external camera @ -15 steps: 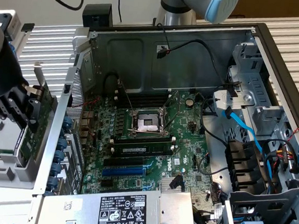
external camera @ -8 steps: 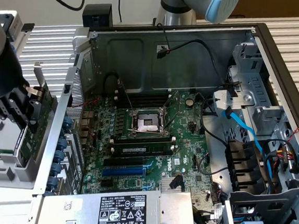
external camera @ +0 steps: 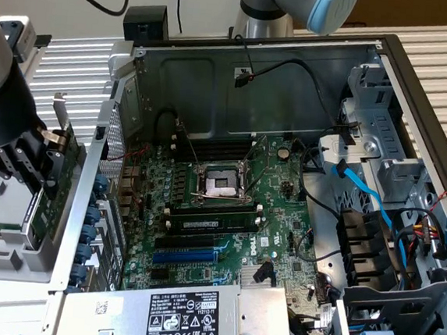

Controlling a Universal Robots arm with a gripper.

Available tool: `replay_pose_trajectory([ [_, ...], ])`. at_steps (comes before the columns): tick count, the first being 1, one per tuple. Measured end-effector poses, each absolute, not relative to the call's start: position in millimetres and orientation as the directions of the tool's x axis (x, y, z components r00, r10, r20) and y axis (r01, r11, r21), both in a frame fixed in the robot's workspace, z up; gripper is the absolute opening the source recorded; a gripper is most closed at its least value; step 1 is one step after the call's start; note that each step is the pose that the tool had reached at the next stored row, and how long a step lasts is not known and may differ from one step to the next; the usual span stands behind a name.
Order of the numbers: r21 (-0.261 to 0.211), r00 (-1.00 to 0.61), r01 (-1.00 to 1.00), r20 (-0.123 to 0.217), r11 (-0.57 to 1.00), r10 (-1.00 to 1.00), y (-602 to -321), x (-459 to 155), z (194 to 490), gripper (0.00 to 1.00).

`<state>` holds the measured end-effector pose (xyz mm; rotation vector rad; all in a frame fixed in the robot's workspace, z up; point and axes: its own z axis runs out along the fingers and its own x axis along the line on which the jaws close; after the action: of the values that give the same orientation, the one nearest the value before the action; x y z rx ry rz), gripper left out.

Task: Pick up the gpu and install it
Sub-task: 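Pick up the gpu and move the gpu toward the slot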

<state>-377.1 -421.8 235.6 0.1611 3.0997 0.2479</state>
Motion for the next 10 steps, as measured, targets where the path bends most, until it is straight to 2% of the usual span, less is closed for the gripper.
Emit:
replay_pose_trajectory([
  [10,0.158,-0.994,0.103,-0.004,0.982,0.105,-421.8,-373.2,235.6,0.29],
])
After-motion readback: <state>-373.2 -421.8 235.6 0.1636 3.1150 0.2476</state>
